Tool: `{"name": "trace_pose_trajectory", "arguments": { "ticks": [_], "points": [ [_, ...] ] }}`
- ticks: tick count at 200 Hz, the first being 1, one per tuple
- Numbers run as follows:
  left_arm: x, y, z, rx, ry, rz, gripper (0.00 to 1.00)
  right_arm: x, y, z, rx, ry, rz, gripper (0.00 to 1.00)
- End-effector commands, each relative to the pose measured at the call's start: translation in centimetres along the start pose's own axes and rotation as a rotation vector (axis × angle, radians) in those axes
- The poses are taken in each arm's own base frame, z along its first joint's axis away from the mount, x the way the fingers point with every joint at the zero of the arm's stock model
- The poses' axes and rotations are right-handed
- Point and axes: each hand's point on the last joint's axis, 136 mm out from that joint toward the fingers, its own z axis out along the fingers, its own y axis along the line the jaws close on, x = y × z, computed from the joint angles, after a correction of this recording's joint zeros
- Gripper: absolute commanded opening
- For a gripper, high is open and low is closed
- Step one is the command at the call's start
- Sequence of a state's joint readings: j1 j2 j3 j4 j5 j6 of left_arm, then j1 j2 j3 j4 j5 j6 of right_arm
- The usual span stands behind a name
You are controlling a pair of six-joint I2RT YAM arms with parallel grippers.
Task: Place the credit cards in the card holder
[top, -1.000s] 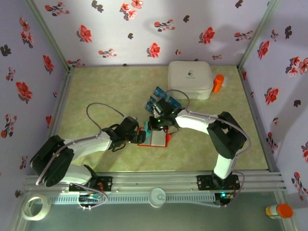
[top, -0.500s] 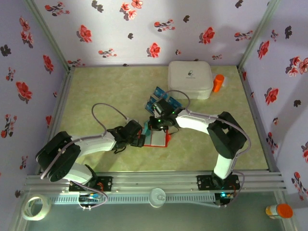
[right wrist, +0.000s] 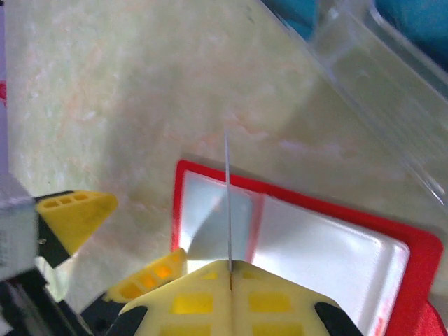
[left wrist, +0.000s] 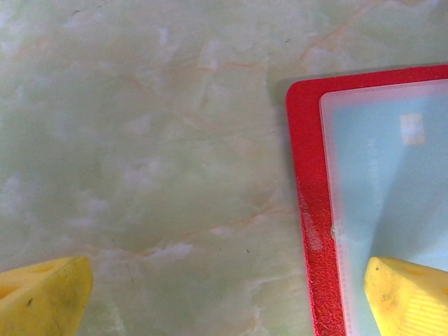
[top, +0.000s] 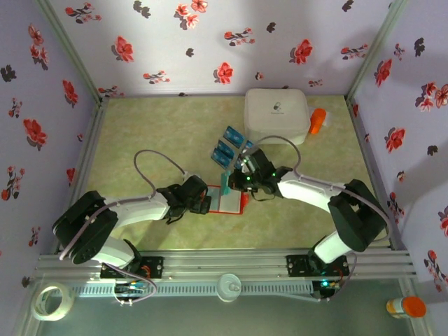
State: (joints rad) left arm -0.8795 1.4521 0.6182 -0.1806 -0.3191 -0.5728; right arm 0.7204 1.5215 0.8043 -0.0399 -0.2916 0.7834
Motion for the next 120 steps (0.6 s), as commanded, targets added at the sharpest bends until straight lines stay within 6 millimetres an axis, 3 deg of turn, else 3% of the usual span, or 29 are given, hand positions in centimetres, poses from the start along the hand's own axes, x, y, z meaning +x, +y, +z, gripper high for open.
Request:
{"name": "trace_pose_trajectory", "arguments": {
  "ticks": [1, 120],
  "points": [
    [1.3, 1.3, 0.0, -0.065, 0.032, 0.008, 1.0, -0.9, 0.5, -0.5, -0.073, -0.099, 0.059, 0.0],
    [2.2, 1.8, 0.1, -0.074, 0.041, -0.001, 1.0, 1.0, -1.2, -0.7, -0.109, -0.244, 0.087, 0.0]
  ]
}}
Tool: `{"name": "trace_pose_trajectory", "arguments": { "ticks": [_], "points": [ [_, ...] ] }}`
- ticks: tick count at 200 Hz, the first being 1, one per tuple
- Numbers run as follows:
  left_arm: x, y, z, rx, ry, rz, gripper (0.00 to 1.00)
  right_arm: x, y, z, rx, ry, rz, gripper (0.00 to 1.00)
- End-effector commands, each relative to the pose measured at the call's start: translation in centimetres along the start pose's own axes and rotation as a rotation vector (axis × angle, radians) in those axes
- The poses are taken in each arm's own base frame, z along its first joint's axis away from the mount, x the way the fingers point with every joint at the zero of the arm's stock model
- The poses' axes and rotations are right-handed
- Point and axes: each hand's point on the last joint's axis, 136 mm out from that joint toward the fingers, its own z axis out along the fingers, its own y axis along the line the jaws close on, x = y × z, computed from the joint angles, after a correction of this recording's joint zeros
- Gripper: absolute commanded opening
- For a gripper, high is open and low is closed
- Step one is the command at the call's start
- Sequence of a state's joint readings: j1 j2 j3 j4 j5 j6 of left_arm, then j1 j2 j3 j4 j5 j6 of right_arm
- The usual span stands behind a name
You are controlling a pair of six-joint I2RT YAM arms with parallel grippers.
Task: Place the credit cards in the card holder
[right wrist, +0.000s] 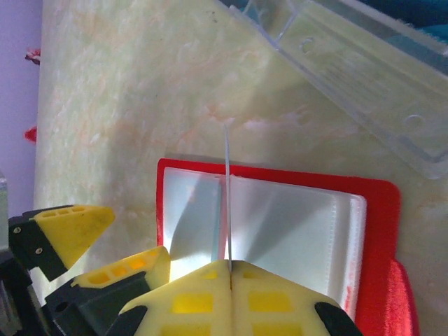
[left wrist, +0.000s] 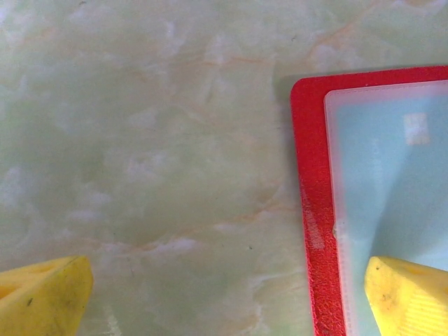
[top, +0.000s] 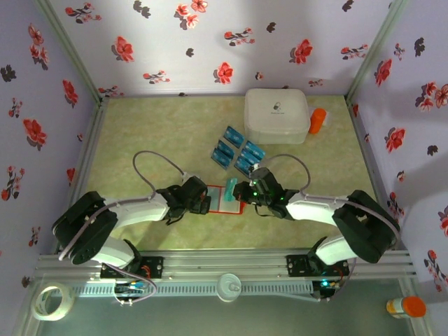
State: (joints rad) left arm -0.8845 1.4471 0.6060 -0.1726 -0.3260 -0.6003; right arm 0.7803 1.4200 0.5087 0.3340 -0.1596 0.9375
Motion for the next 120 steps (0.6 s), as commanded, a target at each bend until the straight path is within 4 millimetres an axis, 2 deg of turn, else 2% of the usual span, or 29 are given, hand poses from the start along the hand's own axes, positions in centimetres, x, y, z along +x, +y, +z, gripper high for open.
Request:
{"name": "trace_pose_trajectory", "arguments": {
  "ticks": [1, 62, 120],
  "points": [
    [1.9, 1.7, 0.1, -0.071, 0.044, 0.021, 1.0, -0.9, 0.8, -0.2, -0.037, -0.07, 0.014, 0.0],
    [2.1, 1.8, 0.1, -0.071, 0.046, 0.02, 1.0, -0.5, 1.3, 0.9, -0.083, -0.058, 0.037, 0.0],
    [2.1, 1.8, 0.1, -0.072, 0.044, 0.021, 1.0, 0.1, 0.6, 1.6, -0.066, -0.046, 0.052, 0.0]
  ]
}}
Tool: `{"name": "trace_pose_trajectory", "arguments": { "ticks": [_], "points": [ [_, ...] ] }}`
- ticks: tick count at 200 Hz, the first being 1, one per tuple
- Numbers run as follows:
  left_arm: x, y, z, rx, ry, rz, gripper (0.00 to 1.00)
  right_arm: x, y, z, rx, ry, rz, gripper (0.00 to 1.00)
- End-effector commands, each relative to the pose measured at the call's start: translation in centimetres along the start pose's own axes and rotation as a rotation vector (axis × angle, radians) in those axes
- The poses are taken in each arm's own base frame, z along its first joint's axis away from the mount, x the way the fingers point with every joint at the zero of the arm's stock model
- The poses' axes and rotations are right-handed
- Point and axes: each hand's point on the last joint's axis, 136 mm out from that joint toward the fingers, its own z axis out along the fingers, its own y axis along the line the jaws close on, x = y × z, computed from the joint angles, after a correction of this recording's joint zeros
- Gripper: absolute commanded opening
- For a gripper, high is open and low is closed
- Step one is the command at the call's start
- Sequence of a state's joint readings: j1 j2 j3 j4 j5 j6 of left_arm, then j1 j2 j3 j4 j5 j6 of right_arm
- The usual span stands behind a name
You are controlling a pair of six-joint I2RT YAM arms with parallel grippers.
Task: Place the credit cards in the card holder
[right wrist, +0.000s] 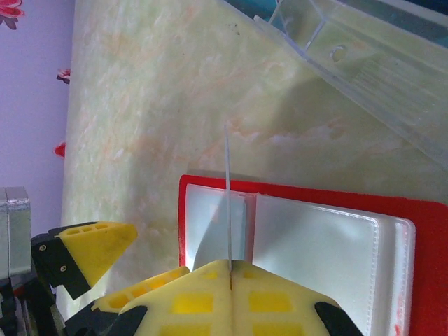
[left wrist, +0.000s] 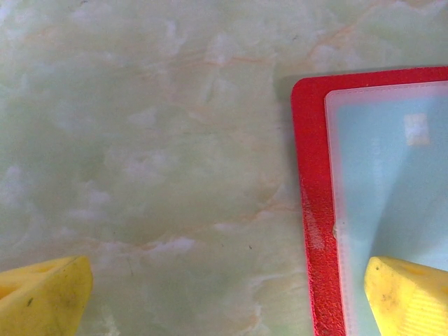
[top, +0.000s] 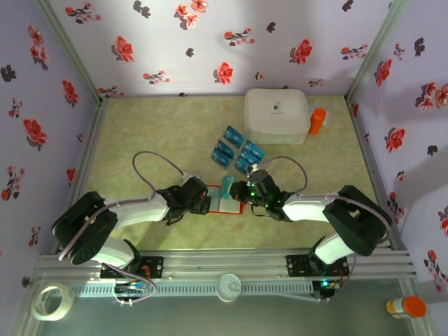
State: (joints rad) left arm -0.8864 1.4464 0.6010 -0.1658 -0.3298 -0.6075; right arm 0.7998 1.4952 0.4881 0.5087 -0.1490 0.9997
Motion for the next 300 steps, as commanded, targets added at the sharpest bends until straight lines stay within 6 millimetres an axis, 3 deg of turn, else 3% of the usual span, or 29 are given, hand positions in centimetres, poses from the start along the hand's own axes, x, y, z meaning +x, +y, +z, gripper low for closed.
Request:
{"name": "trace_pose_trajectory", "arguments": {
  "ticks": [1, 300],
  "points": [
    [2.0, 1.8, 0.1, -0.071, 0.048, 0.027, 1.0, 0.3, -0.4, 0.3, 0.003, -0.008, 0.013, 0.0],
    [2.2, 1.9, 0.2, -0.072, 0.048, 0.029, 1.0, 3.6, -2.9, 0.8, 0.027, 0.075, 0.055, 0.0]
  ]
}}
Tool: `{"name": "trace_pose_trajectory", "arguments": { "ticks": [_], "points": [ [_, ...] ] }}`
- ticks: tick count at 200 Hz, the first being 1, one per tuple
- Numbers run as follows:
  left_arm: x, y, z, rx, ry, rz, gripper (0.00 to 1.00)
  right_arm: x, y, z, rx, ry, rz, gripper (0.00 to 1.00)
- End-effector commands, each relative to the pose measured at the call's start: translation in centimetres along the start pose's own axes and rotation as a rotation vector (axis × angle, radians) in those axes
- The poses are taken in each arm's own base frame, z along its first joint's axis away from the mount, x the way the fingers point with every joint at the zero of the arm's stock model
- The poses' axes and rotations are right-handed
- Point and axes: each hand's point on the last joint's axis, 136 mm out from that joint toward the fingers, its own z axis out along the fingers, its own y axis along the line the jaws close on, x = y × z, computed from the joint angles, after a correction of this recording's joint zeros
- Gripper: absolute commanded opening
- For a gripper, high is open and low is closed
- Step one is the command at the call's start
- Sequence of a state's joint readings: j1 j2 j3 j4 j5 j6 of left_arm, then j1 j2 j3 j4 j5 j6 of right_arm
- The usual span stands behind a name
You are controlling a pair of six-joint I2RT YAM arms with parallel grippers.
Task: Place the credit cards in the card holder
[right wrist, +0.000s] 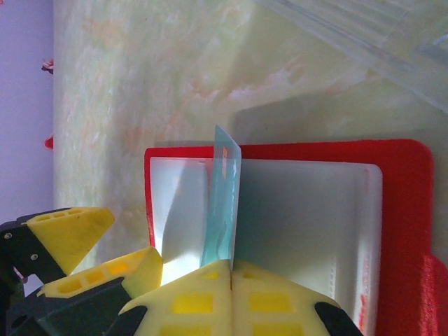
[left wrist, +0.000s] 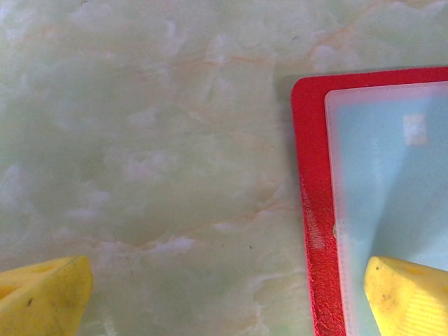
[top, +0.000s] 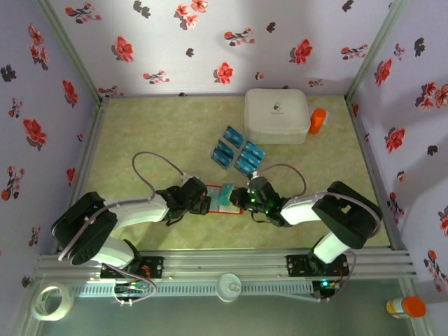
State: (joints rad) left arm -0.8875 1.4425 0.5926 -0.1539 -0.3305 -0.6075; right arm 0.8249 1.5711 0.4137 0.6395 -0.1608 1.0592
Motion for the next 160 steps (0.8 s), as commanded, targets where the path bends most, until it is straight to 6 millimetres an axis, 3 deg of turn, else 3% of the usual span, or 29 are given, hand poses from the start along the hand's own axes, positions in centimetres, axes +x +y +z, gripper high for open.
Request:
{"name": "trace_pose_trajectory", "arguments": {
  "ticks": [1, 160],
  "points": [
    [2.1, 1.9, 0.2, -0.075, 0.054, 0.03, 1.0, 1.1, -0.9, 0.1, 0.025, 0.035, 0.006, 0.0],
    [2.1, 1.9, 0.1, -0.075, 0.053, 0.033, 1.0, 2.7, -1.7, 0.3, 0.046, 0.102, 0.025, 0.0]
  ]
}}
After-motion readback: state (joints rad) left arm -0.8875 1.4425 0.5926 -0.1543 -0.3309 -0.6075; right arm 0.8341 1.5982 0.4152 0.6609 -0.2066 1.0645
